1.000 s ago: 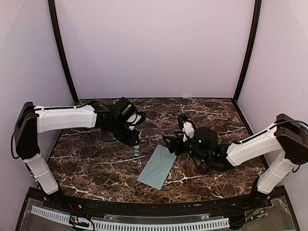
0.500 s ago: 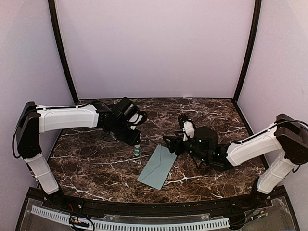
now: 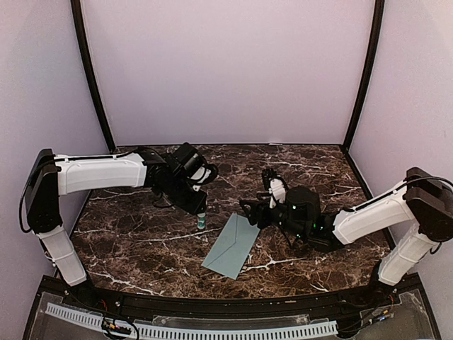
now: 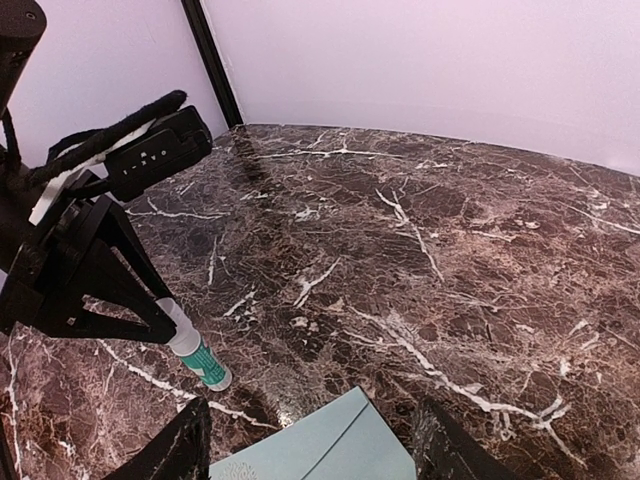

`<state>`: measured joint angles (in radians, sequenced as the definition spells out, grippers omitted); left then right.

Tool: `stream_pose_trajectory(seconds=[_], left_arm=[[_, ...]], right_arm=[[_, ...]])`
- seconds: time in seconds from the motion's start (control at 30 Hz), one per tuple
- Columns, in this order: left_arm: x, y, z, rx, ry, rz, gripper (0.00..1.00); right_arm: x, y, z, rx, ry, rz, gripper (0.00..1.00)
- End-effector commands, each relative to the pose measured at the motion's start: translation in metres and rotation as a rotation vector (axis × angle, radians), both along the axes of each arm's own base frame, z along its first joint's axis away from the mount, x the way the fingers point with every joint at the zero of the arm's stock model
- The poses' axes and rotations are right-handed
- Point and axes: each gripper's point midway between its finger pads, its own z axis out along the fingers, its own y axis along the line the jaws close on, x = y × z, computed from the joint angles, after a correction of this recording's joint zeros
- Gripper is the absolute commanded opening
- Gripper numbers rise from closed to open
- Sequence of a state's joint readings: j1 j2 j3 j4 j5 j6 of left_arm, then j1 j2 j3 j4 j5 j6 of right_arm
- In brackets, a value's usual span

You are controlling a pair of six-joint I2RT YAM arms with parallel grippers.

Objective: Place the letter into the envelope and seal it
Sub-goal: Close the solid glue cap on the solid glue.

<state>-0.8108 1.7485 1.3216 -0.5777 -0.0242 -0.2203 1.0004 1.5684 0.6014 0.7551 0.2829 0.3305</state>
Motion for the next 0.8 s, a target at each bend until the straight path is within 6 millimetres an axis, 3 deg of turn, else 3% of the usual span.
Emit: stream_pose_trajectory(seconds=[0.0, 0.5, 0.77], left_arm=[[-0.019, 0.020, -0.025, 0.120, 0.095, -0.010, 0.19], [-0.024, 0.021, -0.026, 0.137, 0.135, -0.020, 0.18], [-0.032, 0.010, -0.033, 0.086, 0.181, -0.051, 0.18]], right_arm=[[0.004, 0.004, 0.007, 0.030, -0.005, 0.003, 0.65], [0.002, 0.005, 0.010, 0.043, -0.006, 0.013, 0.64], [0.001, 0.004, 0.012, 0.045, -0.007, 0.015, 0.64]])
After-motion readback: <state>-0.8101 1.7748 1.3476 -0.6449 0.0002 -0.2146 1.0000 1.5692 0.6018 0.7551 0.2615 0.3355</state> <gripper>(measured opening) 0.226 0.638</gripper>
